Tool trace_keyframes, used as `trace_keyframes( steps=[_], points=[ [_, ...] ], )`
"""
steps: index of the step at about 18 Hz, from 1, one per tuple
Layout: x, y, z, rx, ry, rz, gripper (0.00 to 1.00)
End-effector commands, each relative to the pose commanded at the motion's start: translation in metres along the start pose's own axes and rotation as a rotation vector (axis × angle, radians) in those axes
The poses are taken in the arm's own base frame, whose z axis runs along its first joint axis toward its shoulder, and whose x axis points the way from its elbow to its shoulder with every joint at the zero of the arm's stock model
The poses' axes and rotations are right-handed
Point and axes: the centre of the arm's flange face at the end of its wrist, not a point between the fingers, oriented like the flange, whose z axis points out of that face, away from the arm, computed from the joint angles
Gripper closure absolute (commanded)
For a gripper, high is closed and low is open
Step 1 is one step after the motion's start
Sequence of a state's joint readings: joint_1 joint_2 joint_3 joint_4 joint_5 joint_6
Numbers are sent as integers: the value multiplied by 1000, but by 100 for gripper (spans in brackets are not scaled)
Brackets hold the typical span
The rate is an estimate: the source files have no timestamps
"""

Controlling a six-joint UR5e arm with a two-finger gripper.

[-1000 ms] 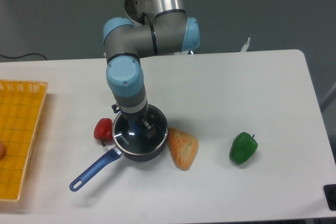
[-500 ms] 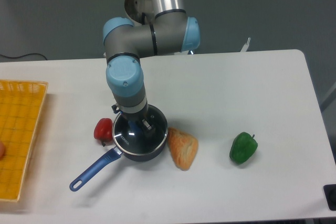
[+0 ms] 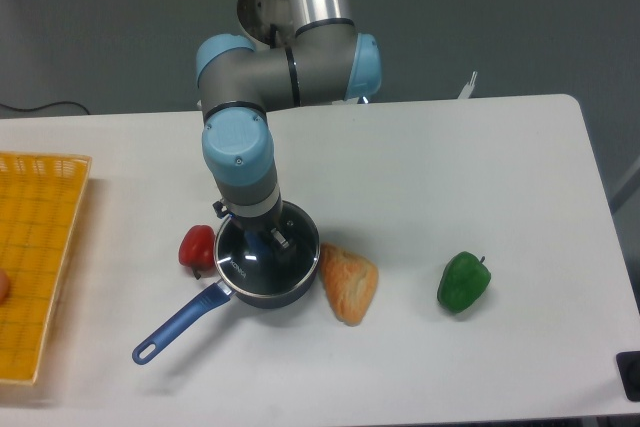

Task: Open the lid
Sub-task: 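Close the gripper around the blue knob of the glass lid, then lift the glass lid up off the saucepan rim and tilt it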

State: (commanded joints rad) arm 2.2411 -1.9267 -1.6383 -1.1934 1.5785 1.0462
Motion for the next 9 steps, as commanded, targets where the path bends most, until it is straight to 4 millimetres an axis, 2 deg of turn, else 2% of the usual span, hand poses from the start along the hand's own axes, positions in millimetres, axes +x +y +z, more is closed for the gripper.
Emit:
trace_keyframes(
  steps=[9],
  points=[
    [-15, 2, -25, 22, -38, -3, 39]
  ],
)
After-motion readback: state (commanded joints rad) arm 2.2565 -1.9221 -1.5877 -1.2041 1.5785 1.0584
